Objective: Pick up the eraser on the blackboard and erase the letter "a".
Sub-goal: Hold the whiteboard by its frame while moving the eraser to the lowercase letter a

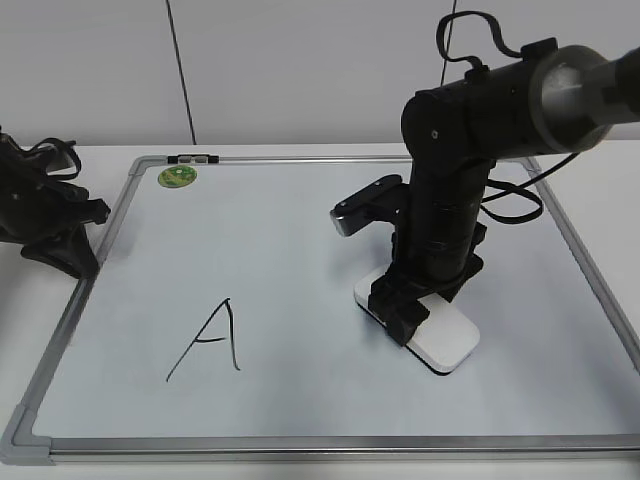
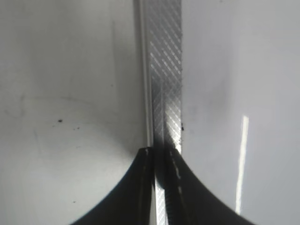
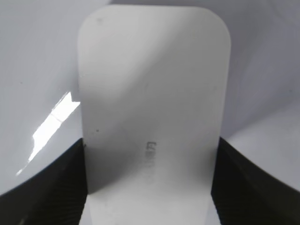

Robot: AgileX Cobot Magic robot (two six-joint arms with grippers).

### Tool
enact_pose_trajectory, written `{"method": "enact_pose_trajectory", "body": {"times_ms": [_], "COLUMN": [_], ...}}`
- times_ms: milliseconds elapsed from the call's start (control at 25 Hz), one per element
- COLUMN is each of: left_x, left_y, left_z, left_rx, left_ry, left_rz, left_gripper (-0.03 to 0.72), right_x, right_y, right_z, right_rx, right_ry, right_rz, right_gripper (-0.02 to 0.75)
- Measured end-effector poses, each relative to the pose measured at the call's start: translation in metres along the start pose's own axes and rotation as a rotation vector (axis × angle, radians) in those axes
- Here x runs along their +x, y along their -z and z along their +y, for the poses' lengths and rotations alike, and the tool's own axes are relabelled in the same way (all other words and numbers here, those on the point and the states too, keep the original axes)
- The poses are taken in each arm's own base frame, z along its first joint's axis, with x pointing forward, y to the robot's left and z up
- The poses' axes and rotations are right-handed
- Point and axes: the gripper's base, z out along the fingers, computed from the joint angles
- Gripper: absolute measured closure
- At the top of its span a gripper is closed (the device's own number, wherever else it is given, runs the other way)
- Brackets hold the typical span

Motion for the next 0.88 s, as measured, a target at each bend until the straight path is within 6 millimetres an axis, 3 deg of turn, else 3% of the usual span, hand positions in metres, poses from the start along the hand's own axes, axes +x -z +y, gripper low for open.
{"method": "enact_pose_trajectory", "body": {"times_ms": [640, 880], "left_x": [0.000, 0.000], "left_y": [0.000, 0.000], "left_z": [0.000, 0.000], "left_rx": [-0.005, -0.005], "left_ry": [-0.004, -0.004], "left_rz": [-0.001, -0.001], "left_gripper": [0.655, 0.655], "right_x": [0.002, 0.006], "right_y": [0.000, 0.000], "right_z": [-0.005, -0.017], "right_rx": [0.046, 0.031], "right_ry": [-0.063, -0.131], "right_rz": [0.015, 0.019], "right_gripper": [0.197, 0.197]}}
